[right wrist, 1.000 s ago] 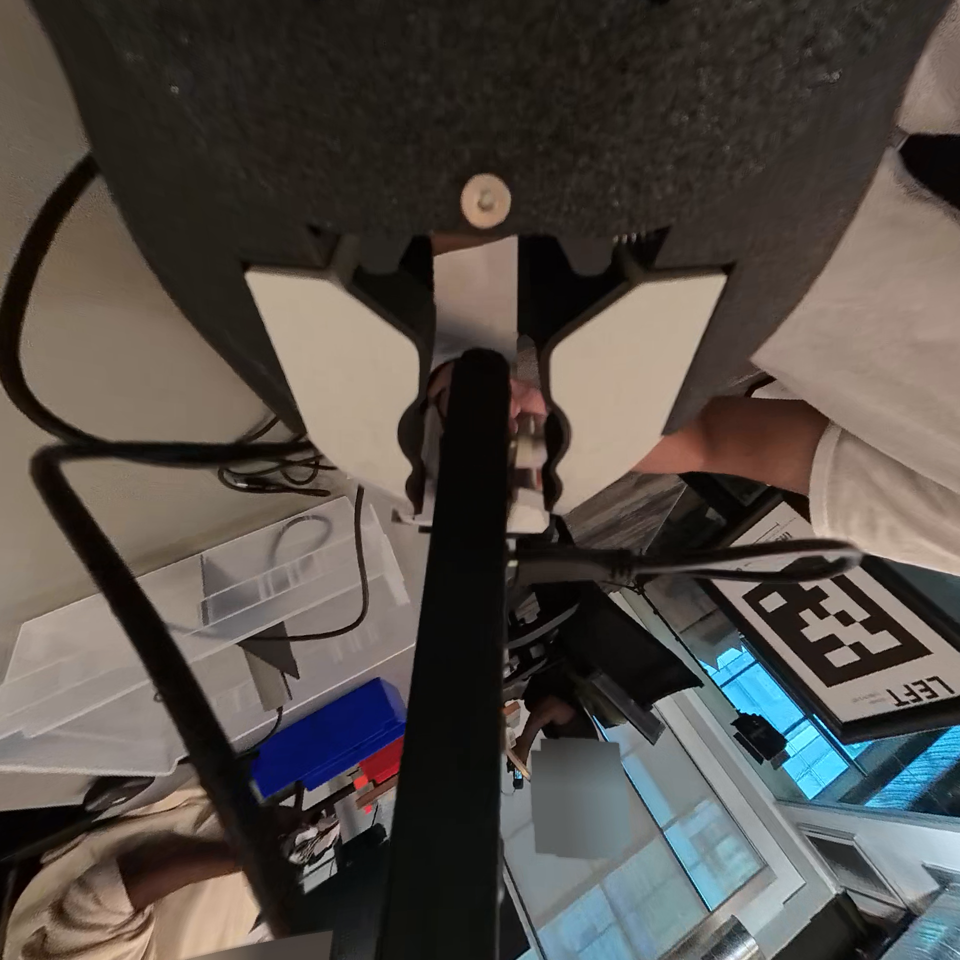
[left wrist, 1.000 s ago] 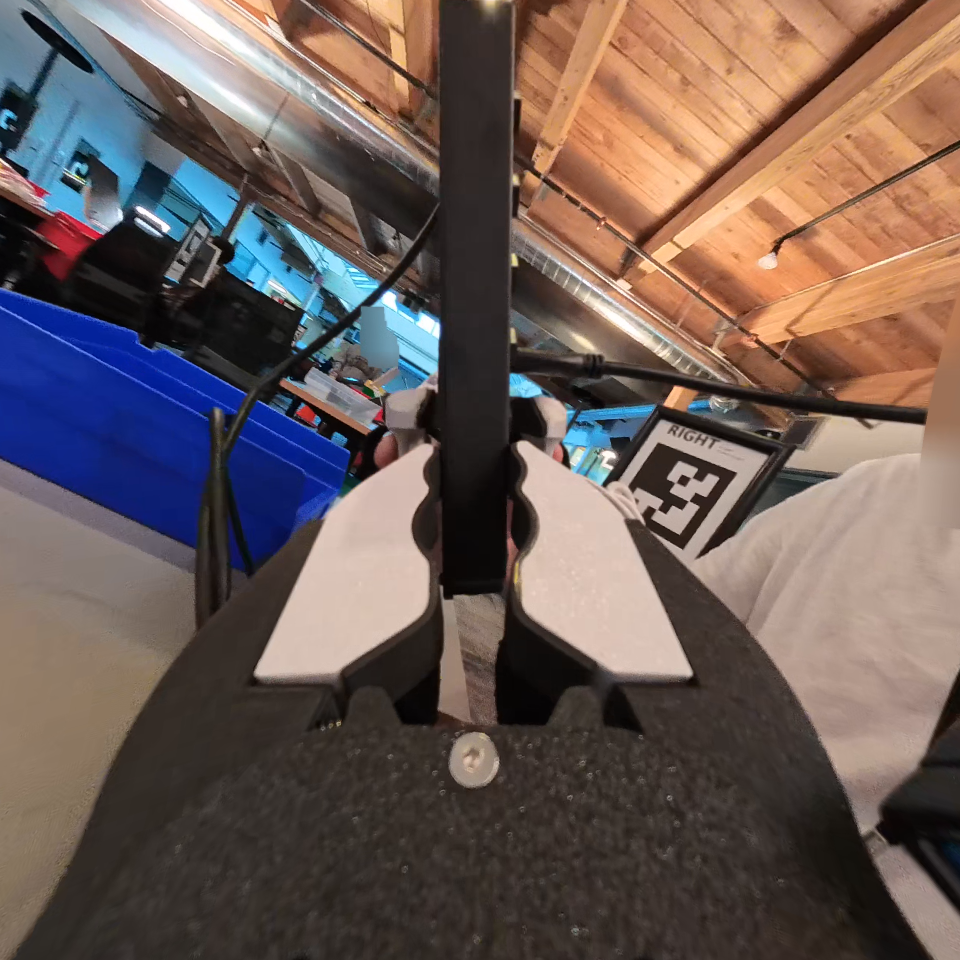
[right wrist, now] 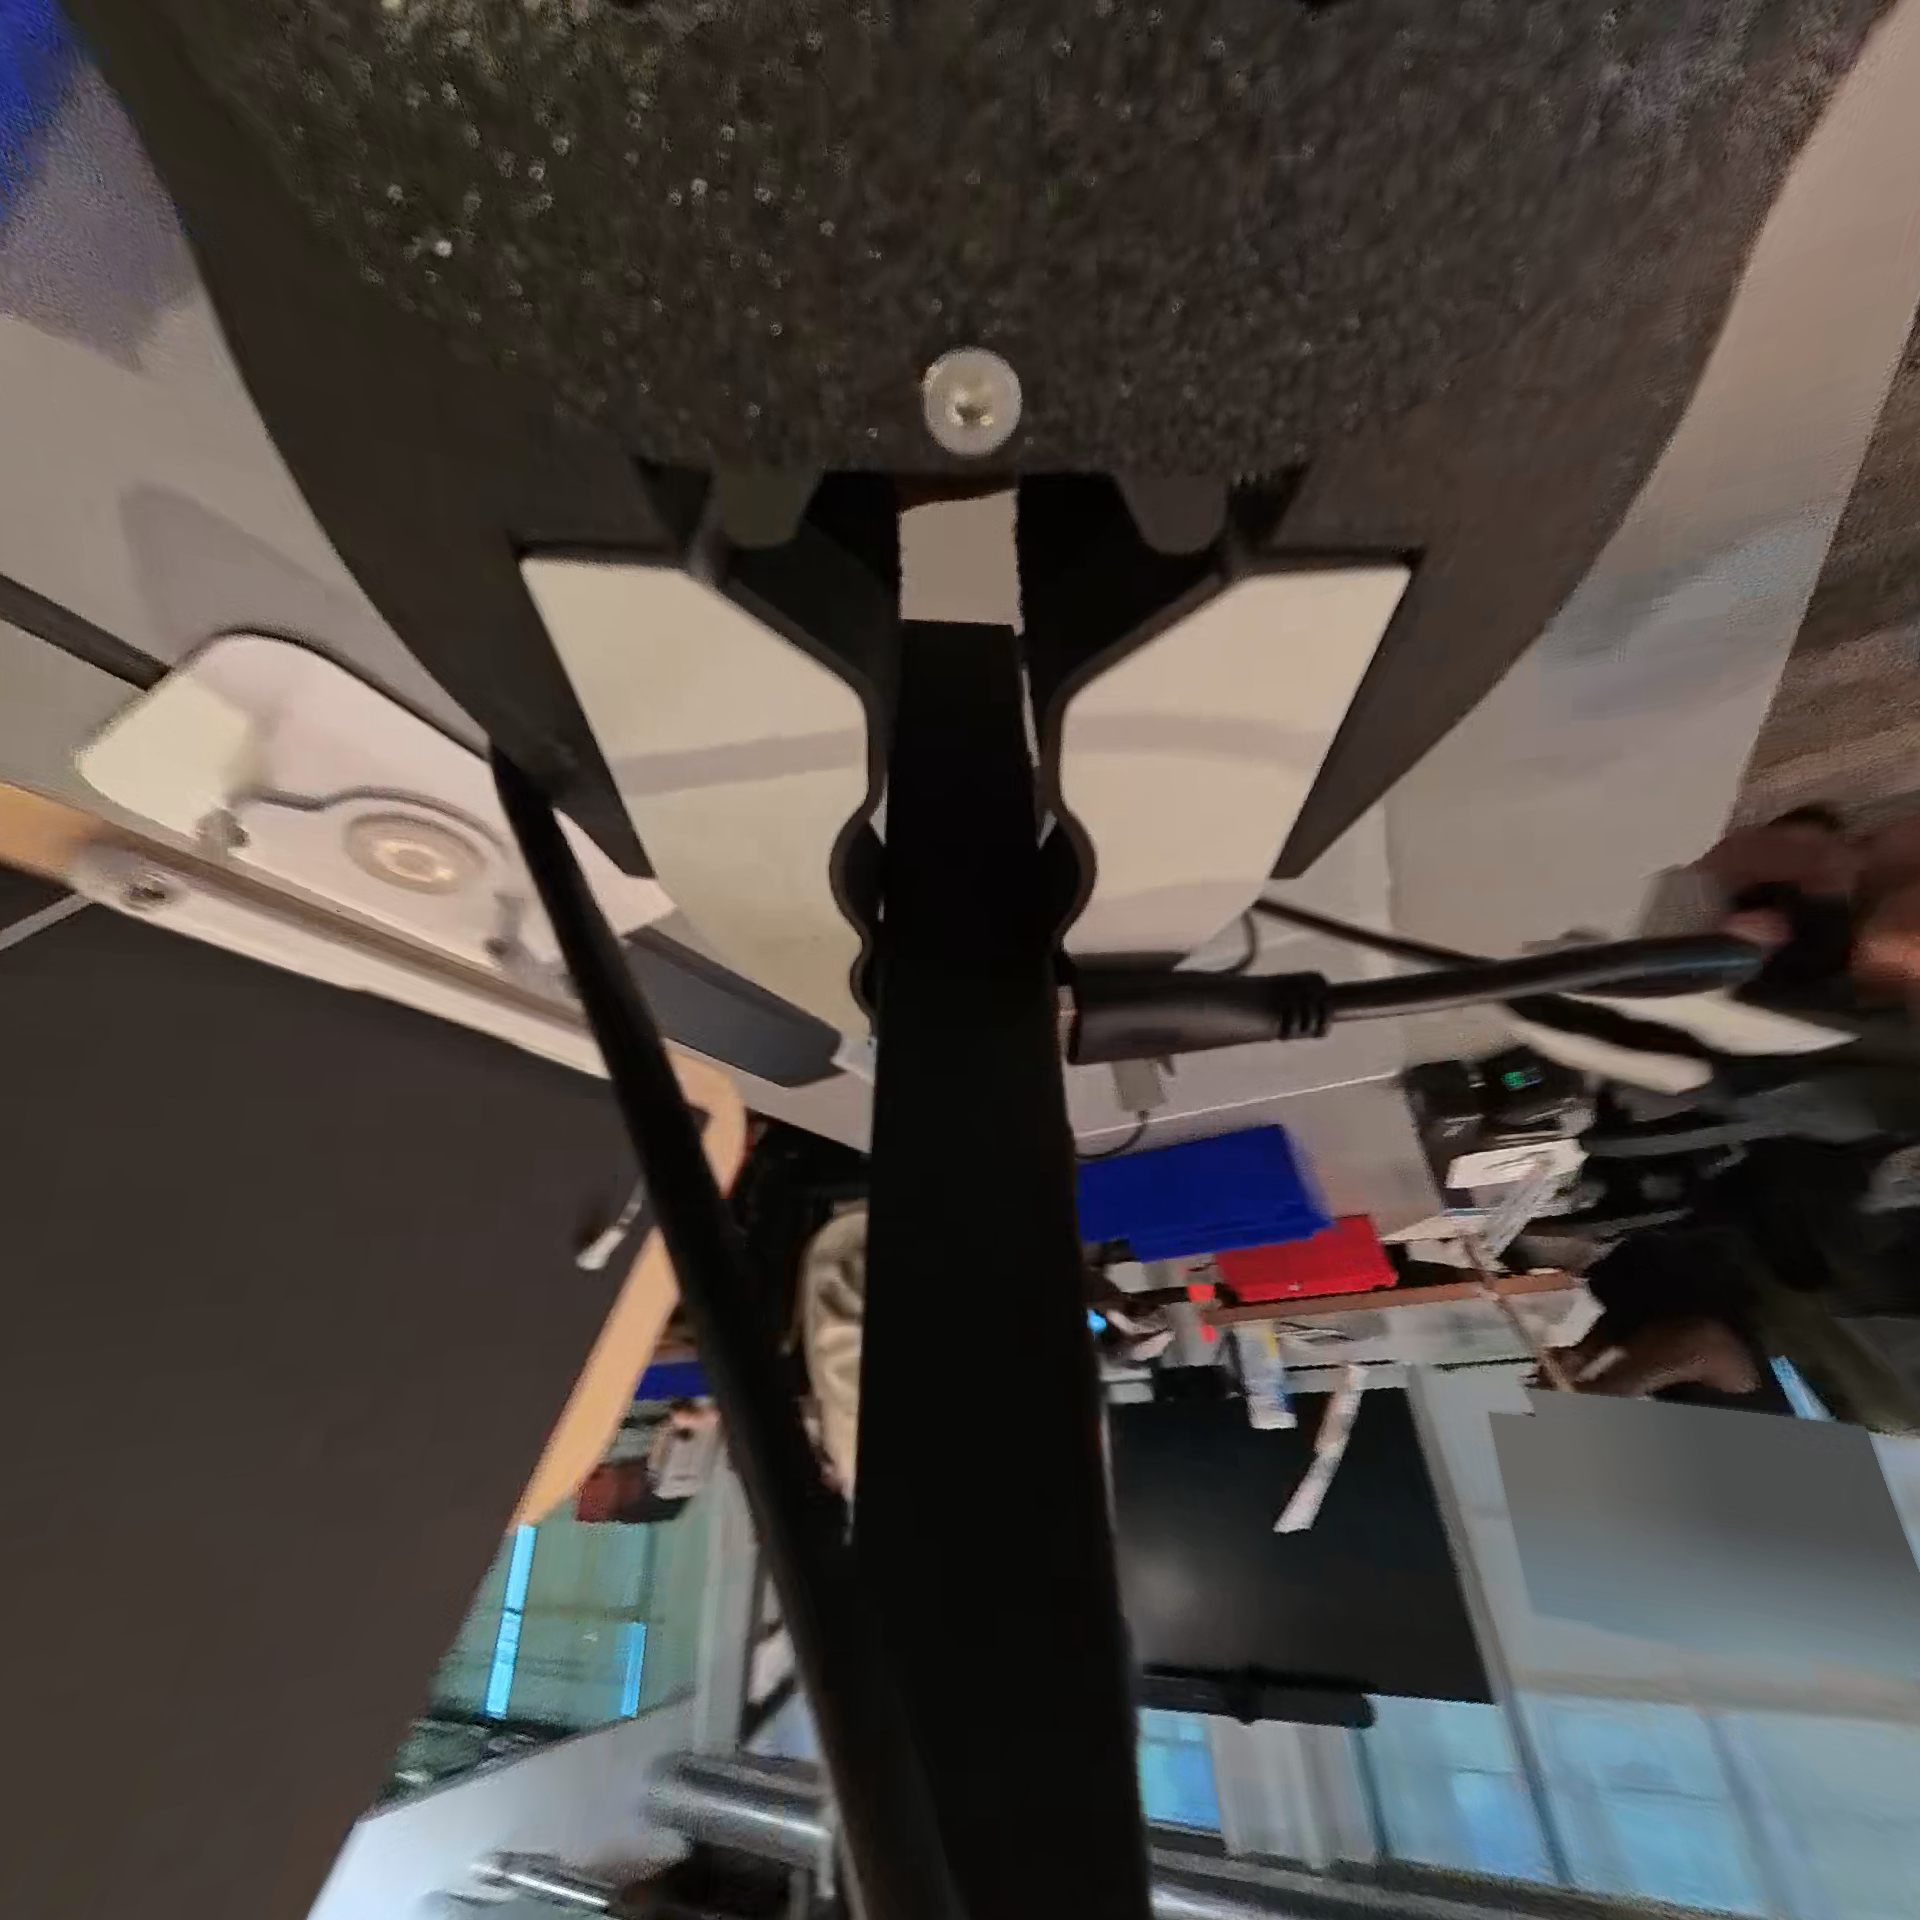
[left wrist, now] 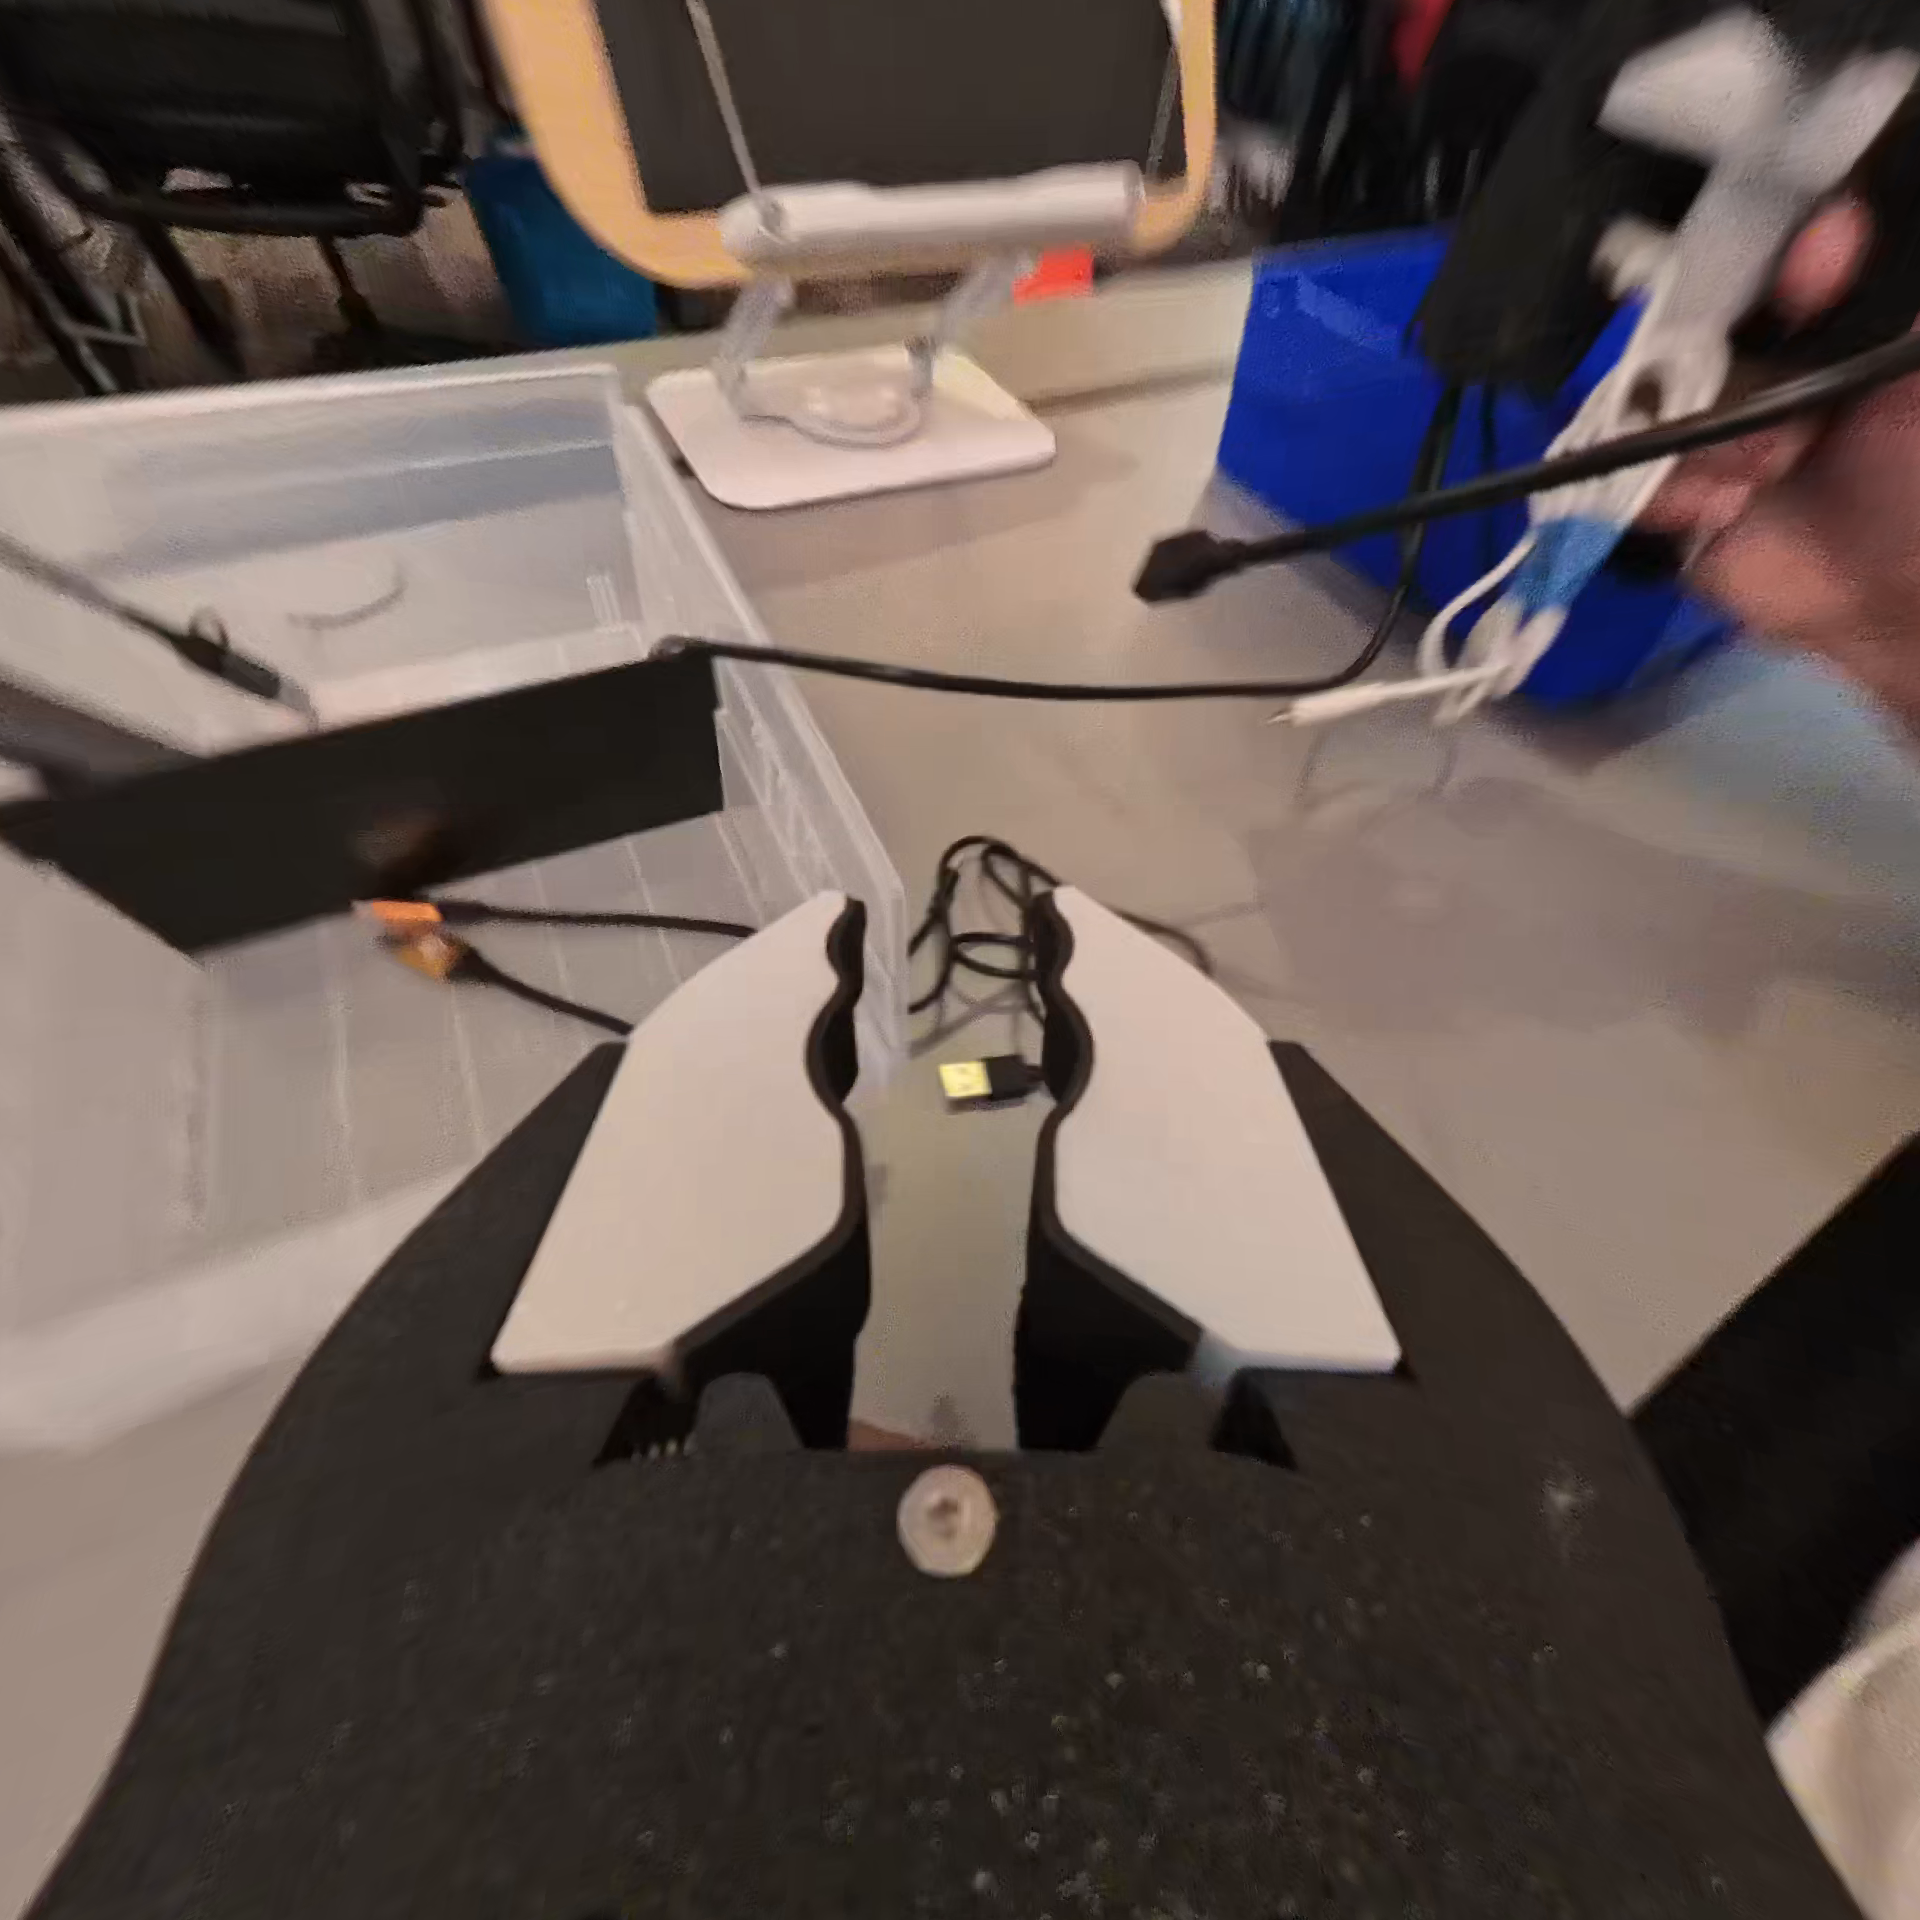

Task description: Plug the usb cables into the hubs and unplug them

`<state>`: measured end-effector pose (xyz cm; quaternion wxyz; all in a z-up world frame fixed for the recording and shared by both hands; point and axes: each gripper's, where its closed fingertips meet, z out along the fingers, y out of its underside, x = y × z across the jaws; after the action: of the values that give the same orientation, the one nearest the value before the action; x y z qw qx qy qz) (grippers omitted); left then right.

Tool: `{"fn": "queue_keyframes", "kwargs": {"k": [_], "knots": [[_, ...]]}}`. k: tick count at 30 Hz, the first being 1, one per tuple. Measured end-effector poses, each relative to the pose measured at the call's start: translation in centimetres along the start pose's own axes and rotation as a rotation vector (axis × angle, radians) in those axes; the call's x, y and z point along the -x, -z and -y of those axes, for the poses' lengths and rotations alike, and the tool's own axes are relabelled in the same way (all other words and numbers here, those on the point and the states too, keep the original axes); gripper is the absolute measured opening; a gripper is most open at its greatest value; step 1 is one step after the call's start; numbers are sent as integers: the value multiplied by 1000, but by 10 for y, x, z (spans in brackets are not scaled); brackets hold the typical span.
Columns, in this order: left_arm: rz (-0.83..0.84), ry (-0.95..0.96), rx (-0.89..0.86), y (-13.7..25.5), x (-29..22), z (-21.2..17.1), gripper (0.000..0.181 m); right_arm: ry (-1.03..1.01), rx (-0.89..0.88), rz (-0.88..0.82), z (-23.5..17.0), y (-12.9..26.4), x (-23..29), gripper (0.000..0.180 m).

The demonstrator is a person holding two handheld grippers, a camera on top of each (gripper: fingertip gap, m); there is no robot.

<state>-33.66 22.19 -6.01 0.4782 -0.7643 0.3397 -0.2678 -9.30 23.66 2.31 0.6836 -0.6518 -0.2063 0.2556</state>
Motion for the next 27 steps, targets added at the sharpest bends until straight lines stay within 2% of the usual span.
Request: {"fn": "queue_keyframes", "kwargs": {"k": [2, 4, 5, 8, 10, 12, 16, 17, 19, 21, 23, 27], "knots": [[29, -238, 126, -26, 8, 3, 33, -15, 8, 64, -2, 3, 9, 25], [37, -410, 217, -52, 20, 7, 27, -36, 11, 86, 0, 10, 11, 25], [6, -383, 234, -65, 24, 11, 29, -40, 4, 89, 2, 14, 12, 25], [-295, 10, 217, -83, 20, 34, 35, -23, -2, 105, 6, 23, 17, 25], [-284, 172, 221, -90, 37, 40, 35, 13, 3, 105, 2, 26, 21, 25], [-256, 301, 308, -97, 48, 29, 37, 72, 6, 101, -9, 24, 24, 25], [-241, 523, 363, -107, 58, 18, 30, 96, -6, 93, -38, 17, 28, 25], [-250, 546, 385, -109, 56, 14, 29, 85, -19, 92, -45, 18, 29, 25], [-296, 578, 390, -111, 48, 13, 12, 52, -45, 66, -53, 23, 27, 25], [-284, 569, 393, -109, 49, 14, 10, 28, -48, 62, -54, 28, 26, 25], [-214, 490, 389, -105, 52, 17, 7, 44, -58, 55, -54, 31, 25, 25], [-58, 266, 270, -87, 58, 48, 5, 46, -19, 61, -64, 27, 26, 25]]}}
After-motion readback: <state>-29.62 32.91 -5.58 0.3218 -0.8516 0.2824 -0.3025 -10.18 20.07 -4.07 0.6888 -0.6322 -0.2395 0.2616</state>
